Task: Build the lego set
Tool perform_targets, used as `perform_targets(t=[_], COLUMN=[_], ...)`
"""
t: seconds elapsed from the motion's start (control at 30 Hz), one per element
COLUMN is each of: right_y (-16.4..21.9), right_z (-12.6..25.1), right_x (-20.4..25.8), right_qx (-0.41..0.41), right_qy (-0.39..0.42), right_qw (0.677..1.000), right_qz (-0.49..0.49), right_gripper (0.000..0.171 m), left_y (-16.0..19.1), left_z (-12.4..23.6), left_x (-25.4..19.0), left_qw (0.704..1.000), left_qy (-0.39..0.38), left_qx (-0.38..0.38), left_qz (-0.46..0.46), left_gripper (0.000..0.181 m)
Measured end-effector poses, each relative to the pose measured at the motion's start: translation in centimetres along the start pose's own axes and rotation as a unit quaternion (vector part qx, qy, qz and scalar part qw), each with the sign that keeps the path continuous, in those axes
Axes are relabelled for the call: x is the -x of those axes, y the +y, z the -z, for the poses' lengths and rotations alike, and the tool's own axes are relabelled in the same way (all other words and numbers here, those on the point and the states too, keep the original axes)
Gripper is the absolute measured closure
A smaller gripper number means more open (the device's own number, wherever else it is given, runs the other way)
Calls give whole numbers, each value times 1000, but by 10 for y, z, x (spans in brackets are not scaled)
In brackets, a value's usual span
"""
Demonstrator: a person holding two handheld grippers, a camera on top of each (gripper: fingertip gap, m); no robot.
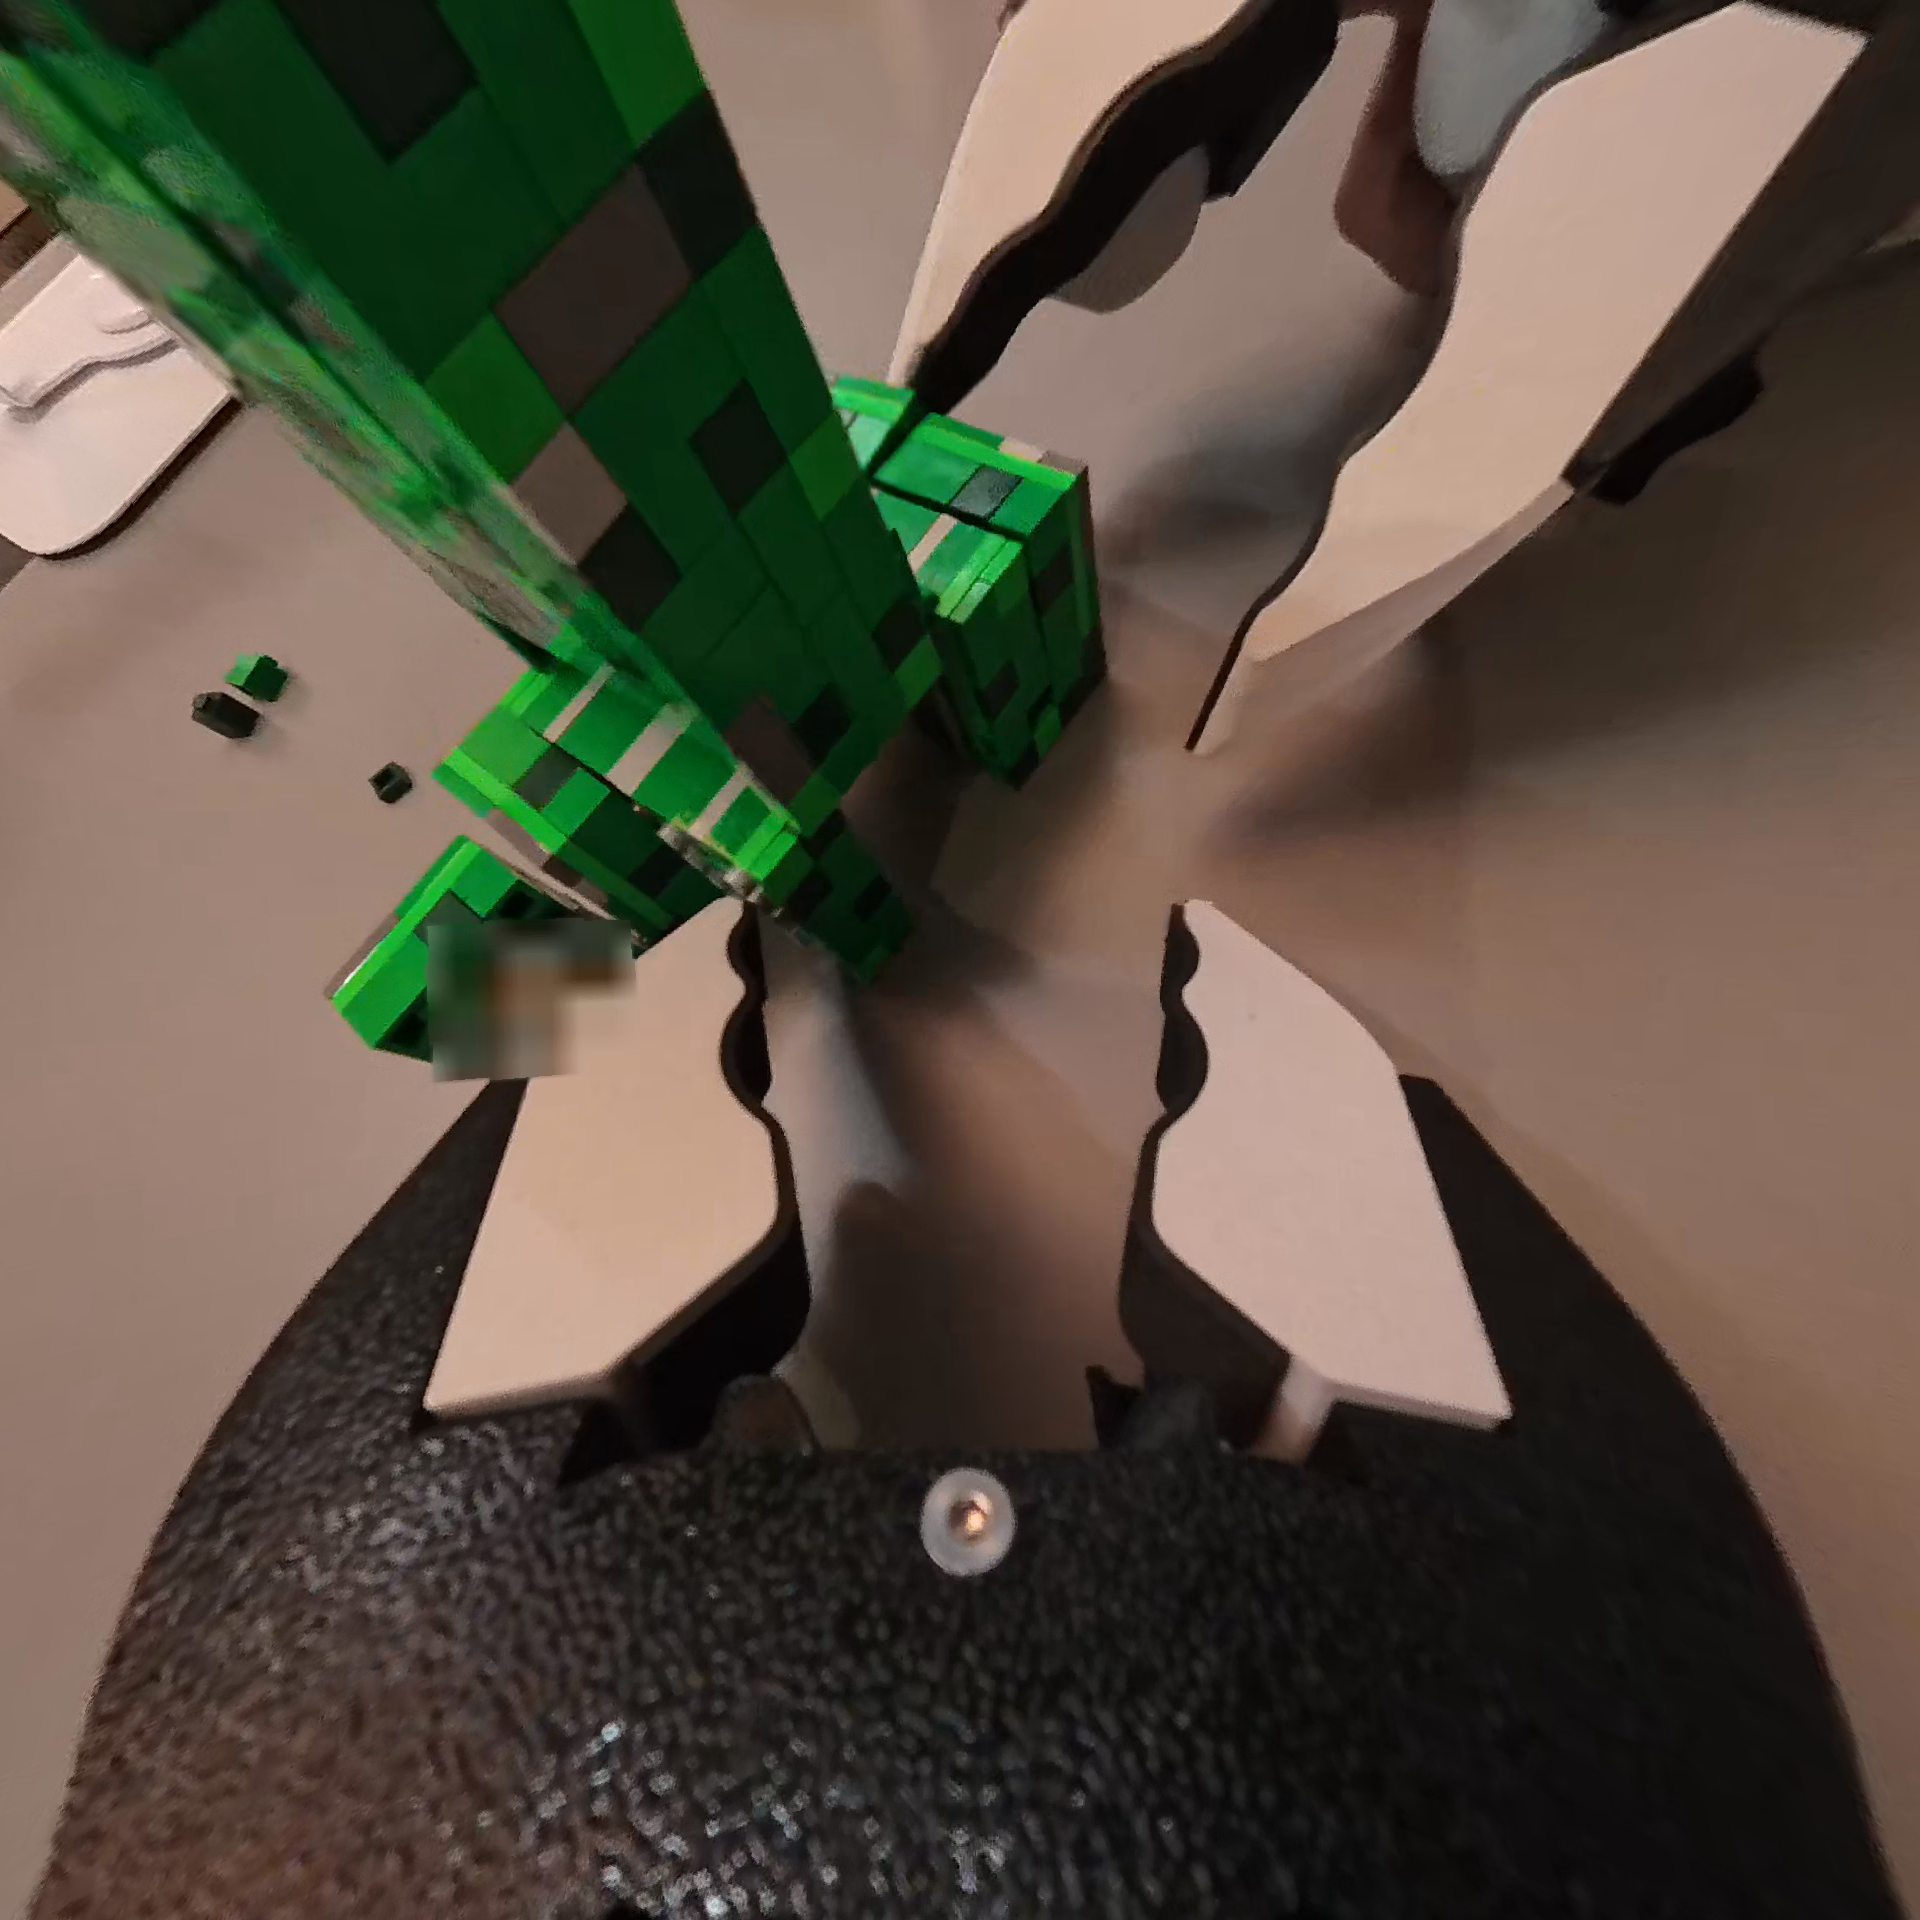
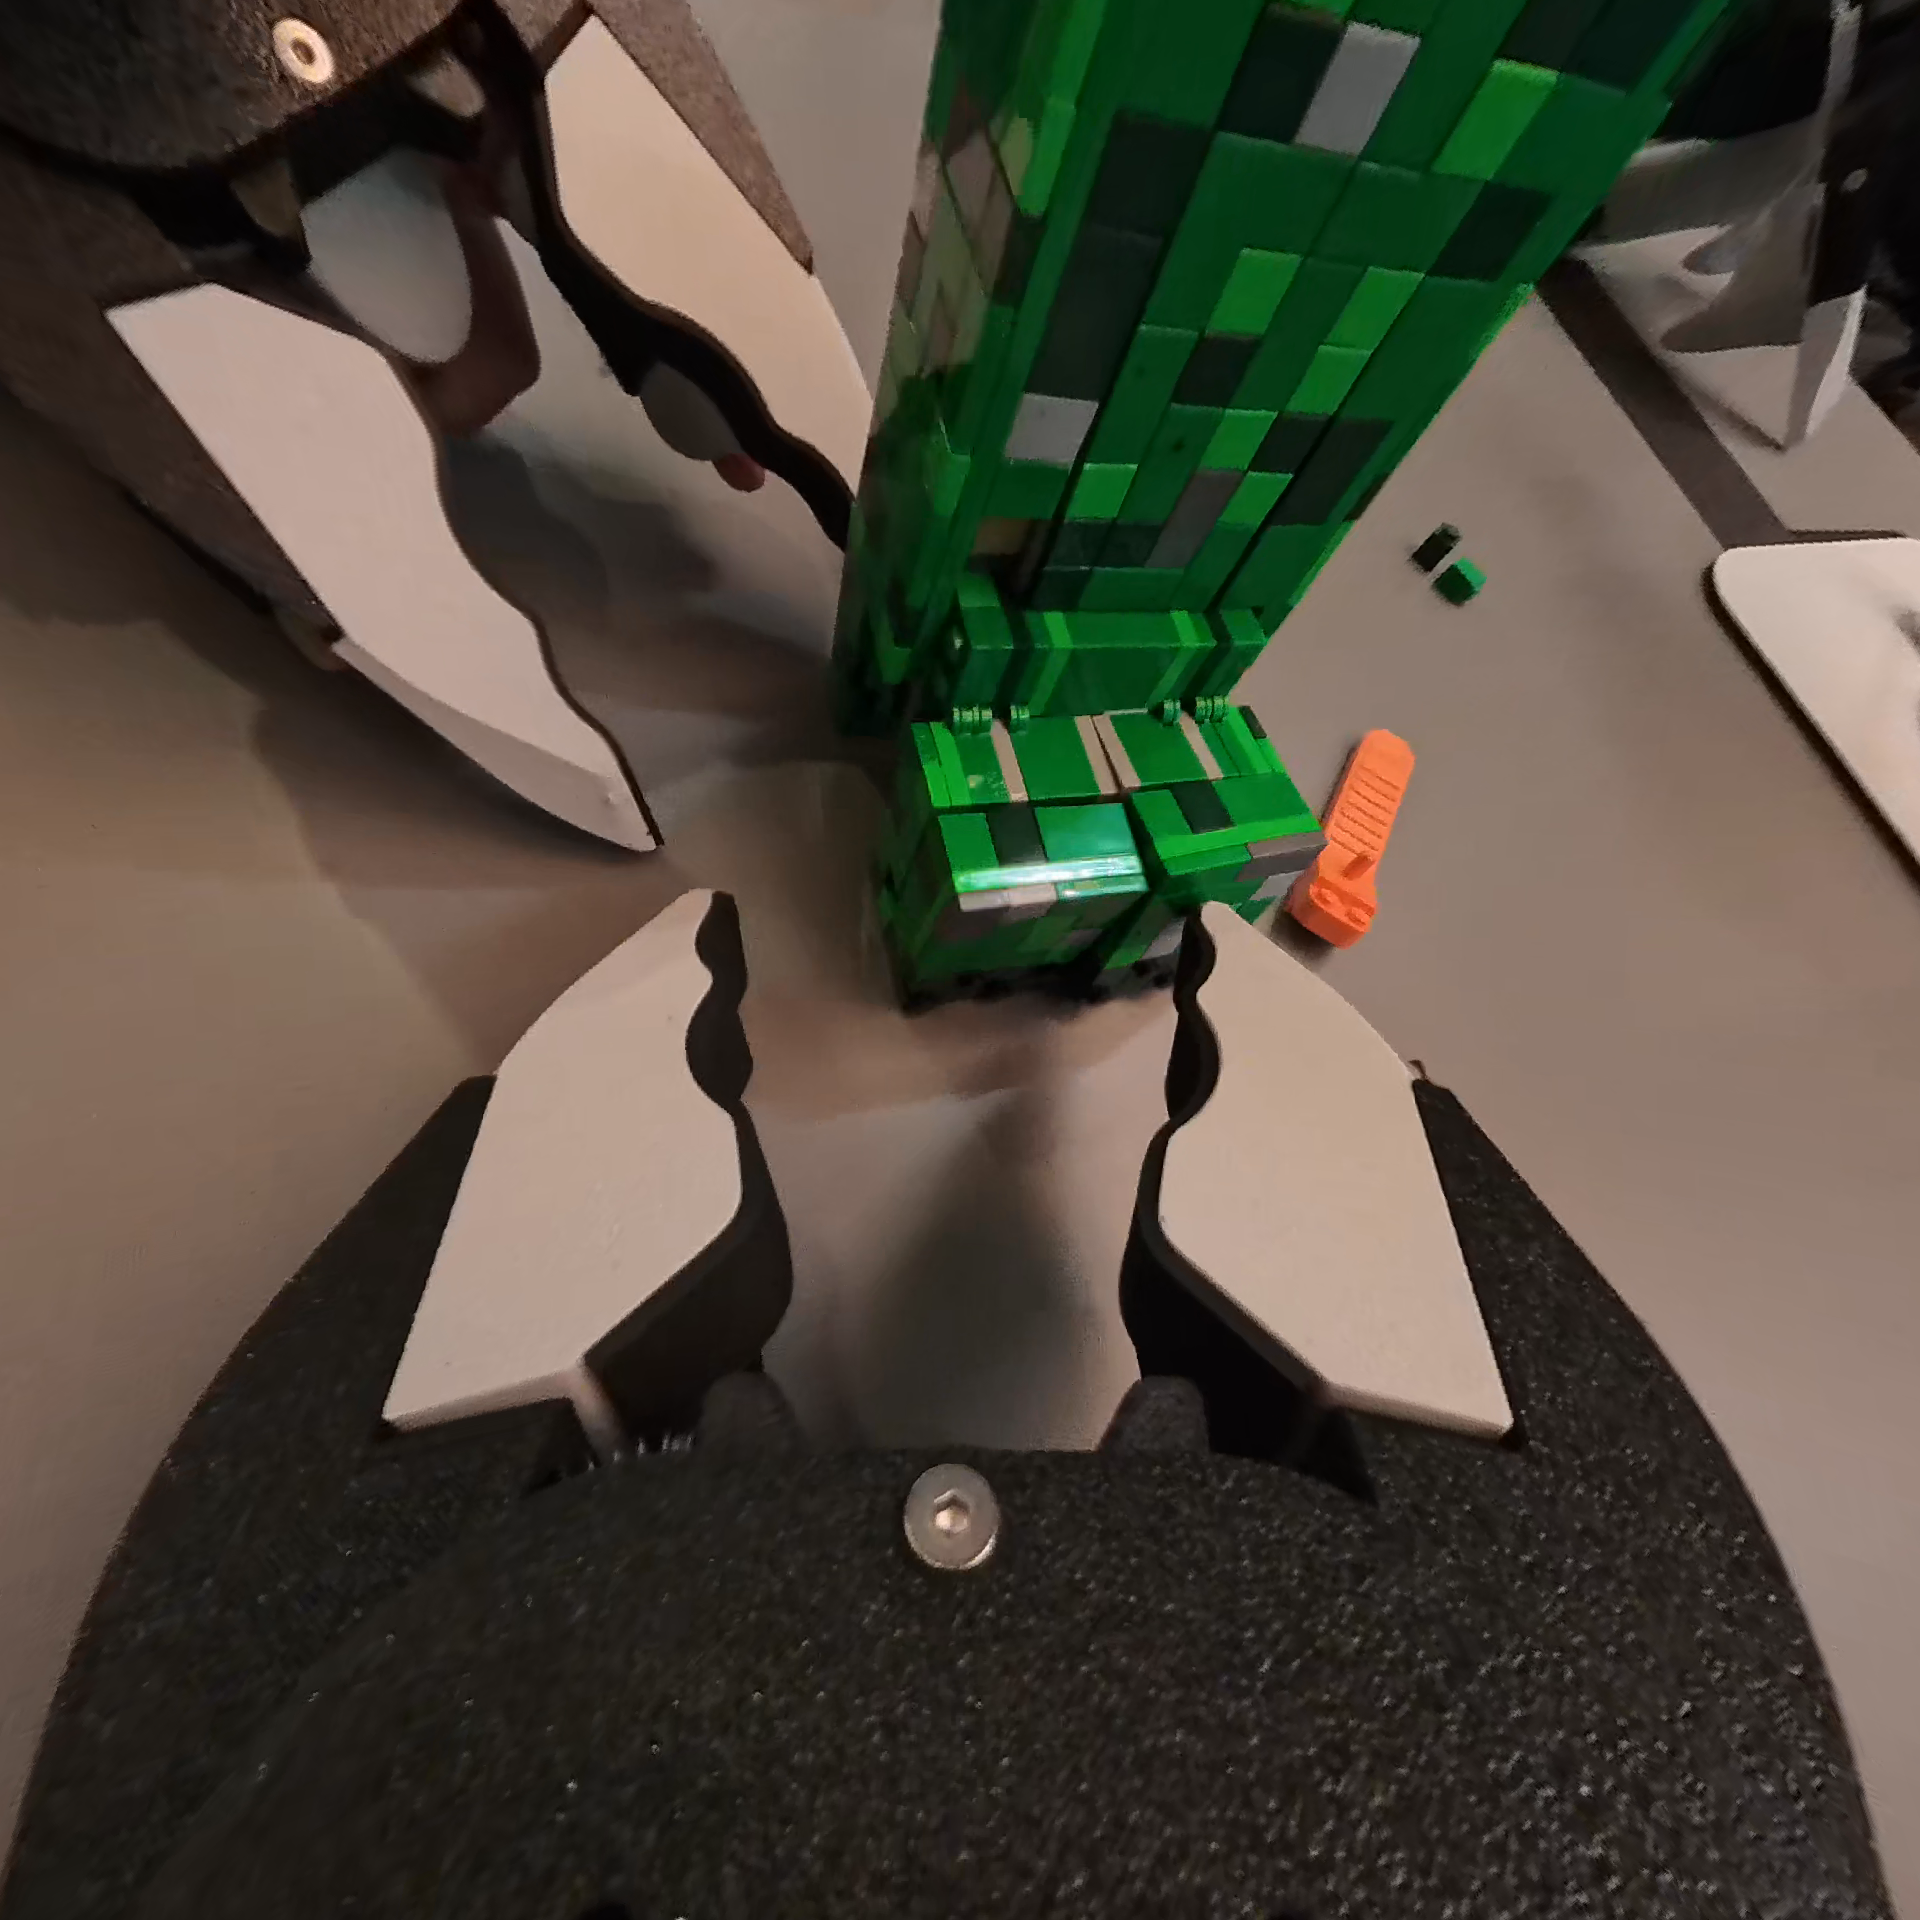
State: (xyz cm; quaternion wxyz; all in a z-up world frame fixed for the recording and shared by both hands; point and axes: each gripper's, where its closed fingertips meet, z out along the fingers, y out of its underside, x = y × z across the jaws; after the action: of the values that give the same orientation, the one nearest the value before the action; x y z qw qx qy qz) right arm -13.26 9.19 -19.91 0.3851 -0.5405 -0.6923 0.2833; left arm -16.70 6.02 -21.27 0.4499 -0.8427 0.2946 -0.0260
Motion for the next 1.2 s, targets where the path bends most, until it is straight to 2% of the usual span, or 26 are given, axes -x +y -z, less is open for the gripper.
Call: perform_targets(t=[0.2,0.4,0.6,0.87,1.2], right_y=[3,8,3,1,3], right_z=[-4,9,5,-2,-5], right_x=[-7,-16,-24,-36,-39], right_qx=[10,15,35,39,50], right_qy=[5,115,218,242,246], right_qw=[1000,982,969,964,964], right_qz=[-26,-151,-108,-98,-94], right_gripper=[92,109,112,125,129], left_y=[-3,-7,-6,-6,-6], left_z=[-2,-6,-6,-5,-5], left_x=[-6,-19,-22,-24,-25], left_qw=[1000,999,998,998,998], left_qy=[12,34,52,57,61], left_qx=[-5,-5,-3,-3,-3], left_qz=[-3,-17,-17,-20,-21], left_gripper=[109,111,112,113,116])
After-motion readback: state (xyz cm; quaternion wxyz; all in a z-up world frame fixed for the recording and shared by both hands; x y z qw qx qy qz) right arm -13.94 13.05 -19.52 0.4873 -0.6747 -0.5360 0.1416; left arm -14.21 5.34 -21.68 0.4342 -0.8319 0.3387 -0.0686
